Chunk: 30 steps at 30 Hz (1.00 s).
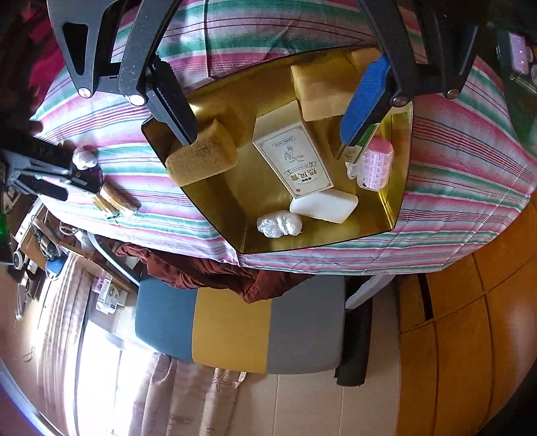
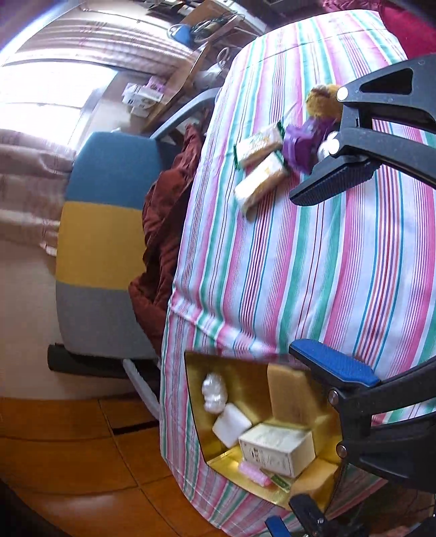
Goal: Organize objects
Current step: 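Move both tools back to the item pile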
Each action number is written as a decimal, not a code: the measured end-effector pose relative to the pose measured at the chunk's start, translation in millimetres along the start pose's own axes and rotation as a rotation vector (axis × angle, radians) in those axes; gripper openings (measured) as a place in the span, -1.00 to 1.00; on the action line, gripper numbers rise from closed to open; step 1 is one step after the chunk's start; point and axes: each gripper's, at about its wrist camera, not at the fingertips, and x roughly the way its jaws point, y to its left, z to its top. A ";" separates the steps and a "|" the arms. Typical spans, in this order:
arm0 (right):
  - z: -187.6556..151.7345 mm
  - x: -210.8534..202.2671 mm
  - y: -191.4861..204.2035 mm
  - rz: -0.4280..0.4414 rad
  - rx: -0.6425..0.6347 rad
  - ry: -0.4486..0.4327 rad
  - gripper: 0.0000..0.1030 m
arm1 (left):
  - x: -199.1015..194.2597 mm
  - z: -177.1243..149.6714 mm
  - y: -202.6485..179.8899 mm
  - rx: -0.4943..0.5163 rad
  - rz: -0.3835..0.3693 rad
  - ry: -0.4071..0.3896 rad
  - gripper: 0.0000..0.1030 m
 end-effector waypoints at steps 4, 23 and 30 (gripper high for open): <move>0.4 -1.7 -35.4 -0.027 0.062 0.009 0.61 | 1.3 -1.2 -1.1 0.003 -0.002 0.006 0.70; -53.6 12.4 -254.7 -0.122 0.807 -0.002 0.63 | 14.6 12.7 -65.8 0.148 -0.099 0.014 0.70; -64.9 21.4 -263.4 -0.064 0.893 0.048 0.63 | 30.4 17.1 -111.7 0.242 -0.166 0.032 0.70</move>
